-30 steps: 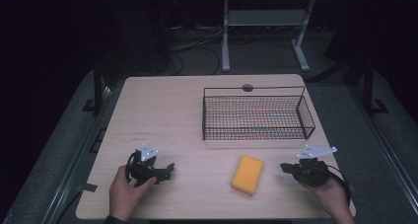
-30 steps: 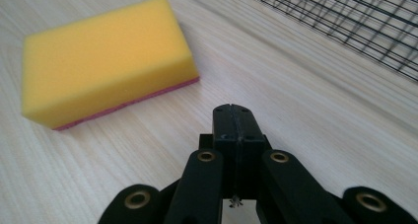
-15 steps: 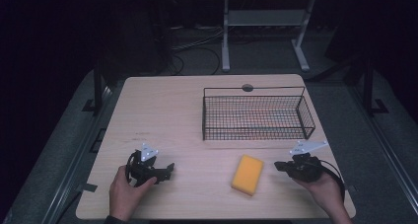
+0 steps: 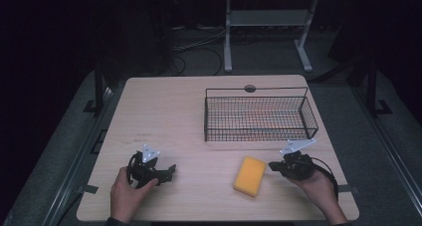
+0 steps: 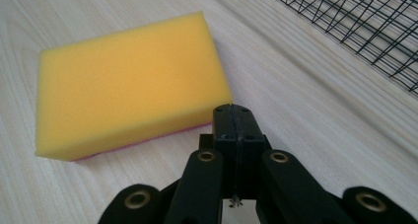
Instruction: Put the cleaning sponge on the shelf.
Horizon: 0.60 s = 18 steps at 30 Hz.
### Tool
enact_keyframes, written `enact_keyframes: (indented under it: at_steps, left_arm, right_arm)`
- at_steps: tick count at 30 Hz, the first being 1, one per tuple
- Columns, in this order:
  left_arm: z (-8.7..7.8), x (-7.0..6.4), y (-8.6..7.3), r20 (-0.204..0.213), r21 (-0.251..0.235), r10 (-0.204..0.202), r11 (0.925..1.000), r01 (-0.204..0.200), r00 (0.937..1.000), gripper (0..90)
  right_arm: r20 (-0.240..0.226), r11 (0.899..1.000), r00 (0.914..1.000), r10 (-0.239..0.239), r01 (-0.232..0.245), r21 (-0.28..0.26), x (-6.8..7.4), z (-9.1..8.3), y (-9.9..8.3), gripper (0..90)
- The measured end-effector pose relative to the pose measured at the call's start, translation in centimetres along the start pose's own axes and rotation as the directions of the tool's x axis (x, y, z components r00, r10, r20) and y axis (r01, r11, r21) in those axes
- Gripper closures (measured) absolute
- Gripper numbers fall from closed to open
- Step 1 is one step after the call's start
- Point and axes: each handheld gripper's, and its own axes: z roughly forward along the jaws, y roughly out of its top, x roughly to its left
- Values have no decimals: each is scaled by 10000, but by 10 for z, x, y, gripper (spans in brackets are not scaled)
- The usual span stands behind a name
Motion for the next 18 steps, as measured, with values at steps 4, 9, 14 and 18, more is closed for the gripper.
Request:
enact_keyframes:
  at_steps: [4, 9, 14, 18]
  left_arm:
    - [0, 0, 0, 0, 1, -5, 10000, 5, 10000, 127]
    - [0, 0, 0, -1, -2, -9, 10000, 9, 10000, 127]
    - [0, 0, 0, -1, 2, -3, 10000, 3, 10000, 127]
    - [0, 0, 0, -1, 2, -3, 10000, 3, 10000, 127]
  right_arm:
    - [-61, 9999, 10000, -53, 53, 99, 0, 3, 1, 895]
    - [-101, 9996, 9998, -151, 154, 231, 0, 8, 4, 896]
    - [-136, 9996, 9998, -136, 139, 263, 1, 10, 6, 895]
    - [-174, 9994, 9997, -144, 149, 308, 1, 13, 10, 896]
